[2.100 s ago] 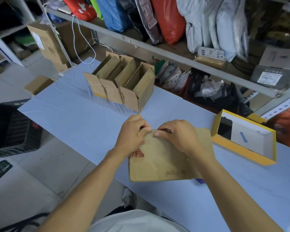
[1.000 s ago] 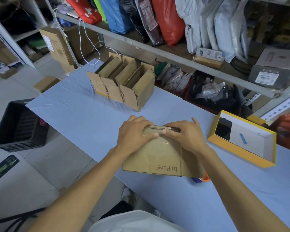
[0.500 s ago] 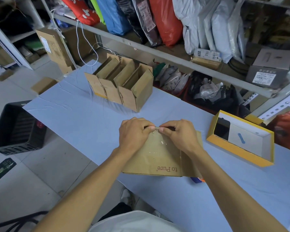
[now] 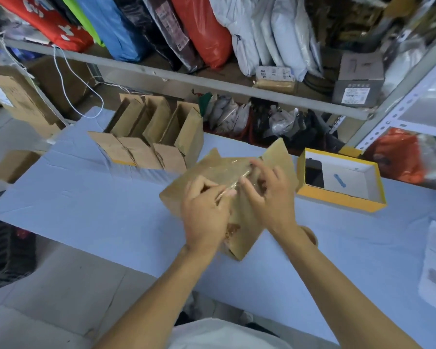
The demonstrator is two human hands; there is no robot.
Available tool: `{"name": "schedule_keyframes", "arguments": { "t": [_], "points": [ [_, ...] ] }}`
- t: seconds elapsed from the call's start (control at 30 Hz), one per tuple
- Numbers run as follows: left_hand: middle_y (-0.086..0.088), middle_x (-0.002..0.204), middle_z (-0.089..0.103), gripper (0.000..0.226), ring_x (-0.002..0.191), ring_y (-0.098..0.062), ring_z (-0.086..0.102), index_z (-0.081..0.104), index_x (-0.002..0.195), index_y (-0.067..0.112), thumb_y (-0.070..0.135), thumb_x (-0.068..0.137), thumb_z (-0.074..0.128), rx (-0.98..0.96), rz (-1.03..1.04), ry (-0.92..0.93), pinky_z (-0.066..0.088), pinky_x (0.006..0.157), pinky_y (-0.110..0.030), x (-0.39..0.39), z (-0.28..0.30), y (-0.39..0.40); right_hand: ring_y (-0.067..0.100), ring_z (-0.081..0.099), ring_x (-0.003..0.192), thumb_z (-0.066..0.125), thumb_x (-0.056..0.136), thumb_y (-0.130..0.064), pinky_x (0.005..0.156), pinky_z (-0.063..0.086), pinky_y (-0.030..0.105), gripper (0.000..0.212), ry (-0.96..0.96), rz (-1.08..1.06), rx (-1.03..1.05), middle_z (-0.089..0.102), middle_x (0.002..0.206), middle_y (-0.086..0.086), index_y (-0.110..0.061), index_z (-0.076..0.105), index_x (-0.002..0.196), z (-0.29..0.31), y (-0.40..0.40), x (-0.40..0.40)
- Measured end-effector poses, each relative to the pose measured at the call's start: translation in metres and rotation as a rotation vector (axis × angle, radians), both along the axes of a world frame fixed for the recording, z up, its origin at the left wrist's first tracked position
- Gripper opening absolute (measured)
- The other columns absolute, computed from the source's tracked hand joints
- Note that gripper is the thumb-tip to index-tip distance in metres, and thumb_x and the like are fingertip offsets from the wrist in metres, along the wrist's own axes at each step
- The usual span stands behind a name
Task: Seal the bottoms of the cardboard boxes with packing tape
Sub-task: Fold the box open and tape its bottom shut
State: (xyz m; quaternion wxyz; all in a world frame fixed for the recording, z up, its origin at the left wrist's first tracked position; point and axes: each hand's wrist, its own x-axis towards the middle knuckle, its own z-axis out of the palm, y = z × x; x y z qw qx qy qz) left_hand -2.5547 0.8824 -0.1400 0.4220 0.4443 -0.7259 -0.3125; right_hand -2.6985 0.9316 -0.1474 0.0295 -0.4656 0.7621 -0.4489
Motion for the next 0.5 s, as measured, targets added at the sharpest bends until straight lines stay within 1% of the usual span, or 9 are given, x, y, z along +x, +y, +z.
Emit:
{"name": "schedule_keyframes", "arguments": {
  "t": [0.07,0.1,0.17,0.2,0.23,0.27,0.33,0.4,0.5],
  "points": [
    [0.004,0.081,0.056,0.012,0.078,-0.022,0.057,0.072,0.076,0.01,0.018,0.084,0.067,-0.14,-0.15,-0.215,0.049,0.063,-0.034,-0.002,-0.019,0.013,0.0,0.053,0.09,0.061,0.082,-0.059,0.078,0.041,0.009,0.046,-0.189,-0.018,0.161,0.051,0.102,-0.015,-0.043,0.057,0.124,-0.019,0.008,0.01],
    [-0.002,0.086,0.06,0.012,0.083,-0.026,0.057,0.072,0.08,0.007,0.014,0.087,0.064,-0.121,-0.26,-0.337,0.051,0.067,-0.038,-0.002,-0.031,0.017,-0.002,0.052,0.094,0.063,0.083,-0.057,0.082,0.041,0.01,0.042,-0.243,-0.026,0.251,0.052,0.107,-0.014,-0.041,0.06,0.121,-0.033,0.013,0.014],
    [-0.007,0.105,0.063,0.02,0.101,-0.027,0.053,0.072,0.093,0.006,0.014,0.094,0.053,-0.034,-0.485,-0.515,0.049,0.085,-0.041,0.004,-0.055,0.02,0.007,0.052,0.099,0.065,0.091,-0.042,0.095,0.044,0.026,0.024,-0.315,-0.048,0.37,0.056,0.11,-0.007,-0.028,0.066,0.11,-0.064,0.02,0.023],
    [-0.006,0.11,0.063,0.024,0.106,-0.024,0.051,0.073,0.094,0.006,0.012,0.094,0.05,-0.038,-0.578,-0.536,0.046,0.091,-0.038,0.009,-0.063,0.017,0.012,0.052,0.103,0.064,0.093,-0.036,0.1,0.043,0.032,0.022,-0.355,-0.057,0.406,0.055,0.11,-0.007,-0.025,0.065,0.112,-0.076,0.025,0.029],
    [-0.006,0.108,0.066,0.025,0.105,-0.022,0.051,0.074,0.091,0.007,0.009,0.09,0.049,-0.093,-0.623,-0.524,0.046,0.092,-0.034,0.014,-0.069,0.011,0.014,0.052,0.109,0.062,0.095,-0.033,0.102,0.041,0.033,0.029,-0.392,-0.063,0.426,0.054,0.115,-0.01,-0.024,0.062,0.123,-0.084,0.029,0.035],
    [-0.008,0.105,0.068,0.024,0.103,-0.022,0.053,0.075,0.088,0.007,0.008,0.087,0.051,-0.129,-0.615,-0.5,0.045,0.091,-0.031,0.019,-0.073,0.002,0.015,0.052,0.117,0.063,0.095,-0.032,0.103,0.04,0.031,0.041,-0.421,-0.066,0.433,0.052,0.122,-0.012,-0.024,0.056,0.135,-0.089,0.03,0.04],
    [-0.014,0.115,0.064,0.021,0.109,-0.03,0.053,0.074,0.099,0.008,0.011,0.087,0.058,-0.029,-0.522,-0.502,0.037,0.097,-0.03,0.032,-0.078,-0.025,0.016,0.053,0.124,0.065,0.093,-0.029,0.106,0.041,0.035,0.058,-0.5,-0.071,0.418,0.05,0.138,-0.01,-0.023,0.044,0.147,-0.09,0.028,0.049],
    [-0.015,0.13,0.053,0.031,0.122,-0.034,0.044,0.068,0.117,0.013,0.021,0.087,0.063,0.031,-0.372,-0.623,0.029,0.105,-0.033,0.047,-0.087,-0.062,0.018,0.056,0.122,0.066,0.093,-0.027,0.107,0.043,0.039,0.062,-0.586,-0.098,0.4,0.049,0.144,-0.005,-0.024,0.04,0.15,-0.088,0.023,0.053],
    [-0.018,0.145,0.038,0.057,0.132,-0.036,0.031,0.05,0.137,0.021,0.043,0.086,0.063,0.136,-0.219,-0.744,0.029,0.109,-0.045,0.066,-0.097,-0.118,0.017,0.056,0.123,0.061,0.096,-0.026,0.108,0.041,0.036,0.06,-0.598,-0.113,0.438,0.048,0.143,-0.009,-0.026,0.037,0.151,-0.085,0.02,0.053]
  ]
}}
